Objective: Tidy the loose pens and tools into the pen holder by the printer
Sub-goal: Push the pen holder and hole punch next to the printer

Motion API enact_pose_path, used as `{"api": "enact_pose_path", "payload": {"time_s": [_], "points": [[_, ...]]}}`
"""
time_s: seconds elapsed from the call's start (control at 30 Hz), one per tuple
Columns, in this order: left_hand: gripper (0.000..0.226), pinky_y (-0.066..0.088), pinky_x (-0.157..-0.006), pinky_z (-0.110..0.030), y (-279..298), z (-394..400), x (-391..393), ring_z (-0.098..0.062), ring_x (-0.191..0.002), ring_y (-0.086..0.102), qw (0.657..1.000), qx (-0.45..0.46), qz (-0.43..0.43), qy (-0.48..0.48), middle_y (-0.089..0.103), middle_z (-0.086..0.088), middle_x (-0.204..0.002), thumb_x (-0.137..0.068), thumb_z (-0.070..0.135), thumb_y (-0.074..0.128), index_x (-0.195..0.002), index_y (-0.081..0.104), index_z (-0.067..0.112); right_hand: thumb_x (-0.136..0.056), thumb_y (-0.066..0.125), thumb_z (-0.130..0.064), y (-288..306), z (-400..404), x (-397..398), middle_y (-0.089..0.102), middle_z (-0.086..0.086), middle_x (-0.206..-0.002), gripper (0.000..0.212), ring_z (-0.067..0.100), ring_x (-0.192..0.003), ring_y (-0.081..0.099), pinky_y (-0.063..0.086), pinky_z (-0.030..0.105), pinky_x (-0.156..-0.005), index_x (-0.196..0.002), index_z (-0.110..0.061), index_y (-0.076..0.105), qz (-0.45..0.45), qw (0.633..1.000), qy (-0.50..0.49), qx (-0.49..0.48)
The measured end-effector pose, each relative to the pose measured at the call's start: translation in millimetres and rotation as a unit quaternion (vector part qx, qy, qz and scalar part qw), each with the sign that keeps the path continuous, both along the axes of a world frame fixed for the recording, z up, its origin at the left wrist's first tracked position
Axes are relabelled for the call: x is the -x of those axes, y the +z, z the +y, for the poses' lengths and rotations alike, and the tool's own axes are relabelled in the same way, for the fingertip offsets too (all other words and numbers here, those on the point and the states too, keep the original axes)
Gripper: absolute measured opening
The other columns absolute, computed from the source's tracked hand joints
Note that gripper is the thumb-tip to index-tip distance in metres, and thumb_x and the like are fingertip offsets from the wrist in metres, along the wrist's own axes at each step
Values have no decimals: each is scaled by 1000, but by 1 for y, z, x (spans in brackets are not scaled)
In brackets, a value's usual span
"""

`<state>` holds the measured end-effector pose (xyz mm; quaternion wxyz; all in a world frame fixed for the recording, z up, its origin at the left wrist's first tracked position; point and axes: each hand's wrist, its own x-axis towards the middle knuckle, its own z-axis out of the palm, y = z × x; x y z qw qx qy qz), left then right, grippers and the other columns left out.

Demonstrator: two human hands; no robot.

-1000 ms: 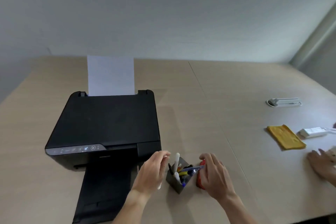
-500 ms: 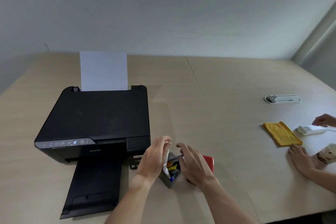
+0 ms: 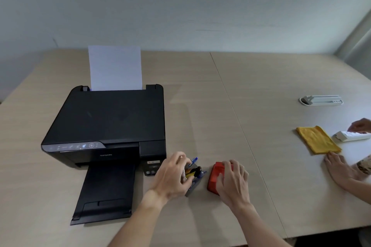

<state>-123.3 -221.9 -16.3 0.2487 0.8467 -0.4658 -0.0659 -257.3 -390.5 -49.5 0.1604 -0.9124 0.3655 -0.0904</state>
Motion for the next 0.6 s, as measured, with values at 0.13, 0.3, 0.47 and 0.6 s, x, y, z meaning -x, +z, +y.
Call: {"api": "enact_pose_path", "payload": {"time_s": [0.13,0.3,0.47,0.6], "points": [[48,31,-113,-30,-9,-3,7,-22,-135,36,994,-72,-60,-50,44,2,-138,-73,49,61,-114,60,26,-83,56,-23,-17,1,19,48,11,-136,39,29,-127,41,29,40,-107,-121,-17,54,50,999,2,-20],[68,20,-120,-32,-11,-9,5,-22,-146,22,983,-157,-41,-84,31,4,-154,-76,28,61,-140,41,24,-83,55,-14,-26,10,35,33,14,-153,48,30,-133,38,30,41,-110,-131,-15,49,75,997,13,-31],[88,29,-113,-34,-9,-14,9,-20,-137,38,971,-211,-70,-93,17,7,-162,-80,7,58,-156,16,23,-82,49,-8,-24,13,41,17,13,-159,62,25,-141,29,25,37,-113,-142,-18,37,62,997,29,-29],[88,44,-103,-37,-5,-16,8,-25,-125,45,965,-229,-93,-83,25,3,-158,-84,-4,58,-157,14,19,-83,42,-7,-14,-24,24,8,9,-161,71,22,-145,20,19,35,-117,-149,-21,23,88,996,34,-10]]}}
